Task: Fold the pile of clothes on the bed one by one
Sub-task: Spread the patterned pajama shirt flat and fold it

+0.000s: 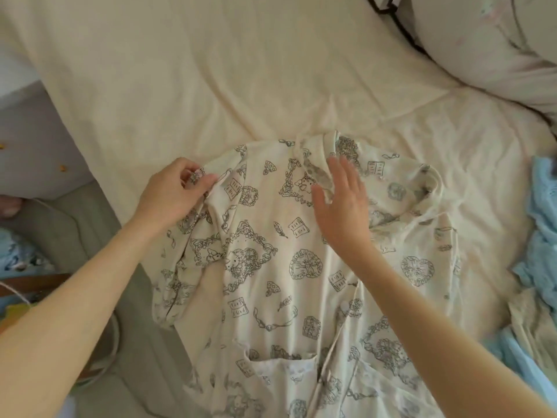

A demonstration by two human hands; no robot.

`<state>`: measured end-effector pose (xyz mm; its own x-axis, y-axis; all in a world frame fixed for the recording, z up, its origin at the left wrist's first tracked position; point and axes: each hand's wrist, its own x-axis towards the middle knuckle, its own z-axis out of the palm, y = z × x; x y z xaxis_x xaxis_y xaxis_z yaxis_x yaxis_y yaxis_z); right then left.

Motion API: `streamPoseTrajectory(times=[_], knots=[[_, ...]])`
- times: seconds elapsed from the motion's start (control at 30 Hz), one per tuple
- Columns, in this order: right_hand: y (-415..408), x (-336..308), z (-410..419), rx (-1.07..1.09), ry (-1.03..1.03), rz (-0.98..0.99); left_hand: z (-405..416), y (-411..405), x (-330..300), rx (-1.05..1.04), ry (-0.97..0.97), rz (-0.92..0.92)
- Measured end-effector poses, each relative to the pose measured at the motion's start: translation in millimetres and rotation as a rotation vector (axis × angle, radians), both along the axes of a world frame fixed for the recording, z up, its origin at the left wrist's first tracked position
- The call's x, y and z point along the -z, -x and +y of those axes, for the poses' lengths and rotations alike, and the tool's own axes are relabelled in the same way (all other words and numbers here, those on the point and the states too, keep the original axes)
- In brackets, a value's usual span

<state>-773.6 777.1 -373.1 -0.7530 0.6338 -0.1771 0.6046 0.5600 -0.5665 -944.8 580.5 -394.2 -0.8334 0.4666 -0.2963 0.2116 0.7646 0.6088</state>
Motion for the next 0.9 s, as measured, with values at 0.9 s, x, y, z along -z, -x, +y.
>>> streamPoseTrajectory(times=[0.9], knots=[[-29.5, 28.0, -139.9, -0.401, -0.171, -0.171, -92.1, -77.1, 18.5, -0.997, -0.429, -0.967]])
